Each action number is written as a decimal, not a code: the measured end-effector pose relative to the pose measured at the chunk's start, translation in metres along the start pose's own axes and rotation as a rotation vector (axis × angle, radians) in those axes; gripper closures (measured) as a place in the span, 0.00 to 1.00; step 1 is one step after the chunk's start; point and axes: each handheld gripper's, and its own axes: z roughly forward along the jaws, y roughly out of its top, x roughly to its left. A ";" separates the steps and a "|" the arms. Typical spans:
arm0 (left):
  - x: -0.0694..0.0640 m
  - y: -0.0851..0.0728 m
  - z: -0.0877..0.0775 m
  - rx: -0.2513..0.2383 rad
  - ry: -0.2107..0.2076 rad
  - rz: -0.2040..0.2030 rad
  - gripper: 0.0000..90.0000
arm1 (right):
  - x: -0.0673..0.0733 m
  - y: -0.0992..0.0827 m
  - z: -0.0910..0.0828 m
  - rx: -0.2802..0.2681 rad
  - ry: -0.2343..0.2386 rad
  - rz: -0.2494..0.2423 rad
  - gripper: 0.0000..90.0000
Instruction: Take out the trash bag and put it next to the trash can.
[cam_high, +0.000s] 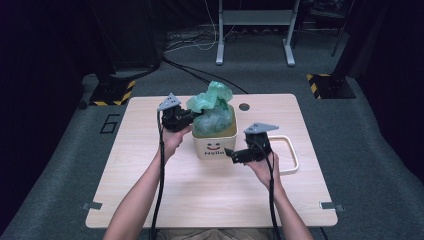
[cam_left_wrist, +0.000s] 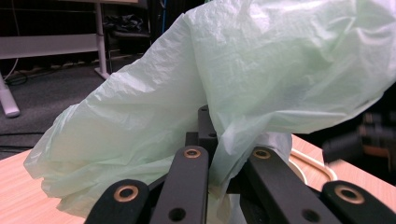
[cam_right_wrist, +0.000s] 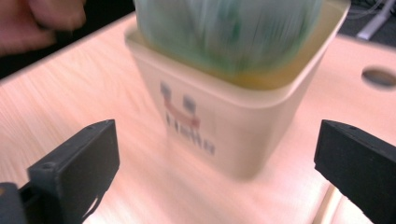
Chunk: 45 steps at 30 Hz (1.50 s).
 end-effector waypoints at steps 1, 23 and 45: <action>0.000 0.001 -0.001 0.002 0.002 0.003 1.00 | 0.003 -0.010 0.002 0.009 -0.010 0.000 0.00; -0.008 0.025 -0.009 -0.001 0.030 0.057 1.00 | 0.031 -0.111 0.060 0.210 -0.098 -0.038 0.00; -0.004 0.052 -0.034 -0.050 0.073 0.082 1.00 | 0.032 -0.112 0.060 0.207 -0.125 -0.029 0.02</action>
